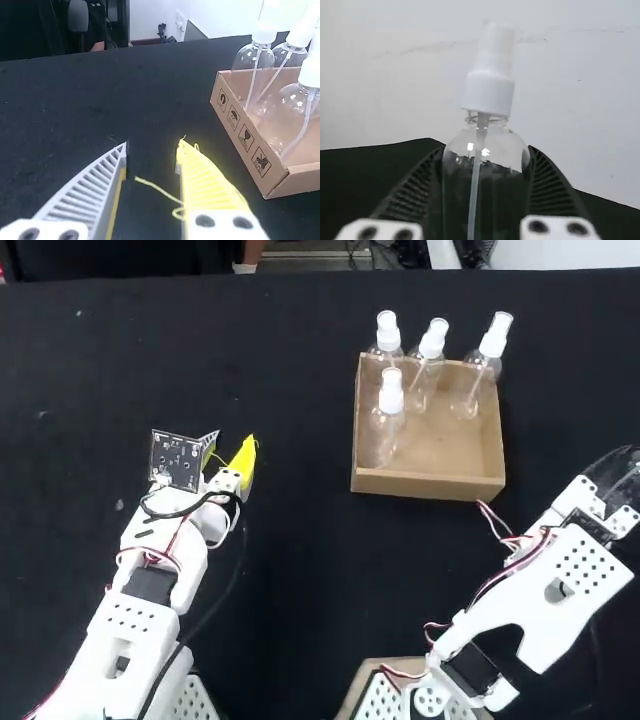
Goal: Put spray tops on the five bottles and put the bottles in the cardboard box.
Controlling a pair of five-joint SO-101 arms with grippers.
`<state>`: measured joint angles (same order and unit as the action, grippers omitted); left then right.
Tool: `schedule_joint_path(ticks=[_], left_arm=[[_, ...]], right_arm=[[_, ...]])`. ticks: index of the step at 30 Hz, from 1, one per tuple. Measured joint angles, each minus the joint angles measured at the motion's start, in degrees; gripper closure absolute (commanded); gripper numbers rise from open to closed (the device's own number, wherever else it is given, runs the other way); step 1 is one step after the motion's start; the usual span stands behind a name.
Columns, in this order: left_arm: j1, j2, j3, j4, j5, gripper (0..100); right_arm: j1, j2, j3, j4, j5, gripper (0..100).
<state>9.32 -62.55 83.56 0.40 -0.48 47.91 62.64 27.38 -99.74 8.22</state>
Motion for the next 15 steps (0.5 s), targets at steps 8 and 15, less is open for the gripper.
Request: schedule_joint_path(ticks=[8,15], left_arm=[[0.0,0.0,0.0,0.0,0.0,84],[0.0,0.0,0.0,0.0,0.0,84]], right_arm=[[0.0,0.0,0.35,0.0,0.0,83.8],[0.0,1.76,2.37,0.53,0.09,70.6]])
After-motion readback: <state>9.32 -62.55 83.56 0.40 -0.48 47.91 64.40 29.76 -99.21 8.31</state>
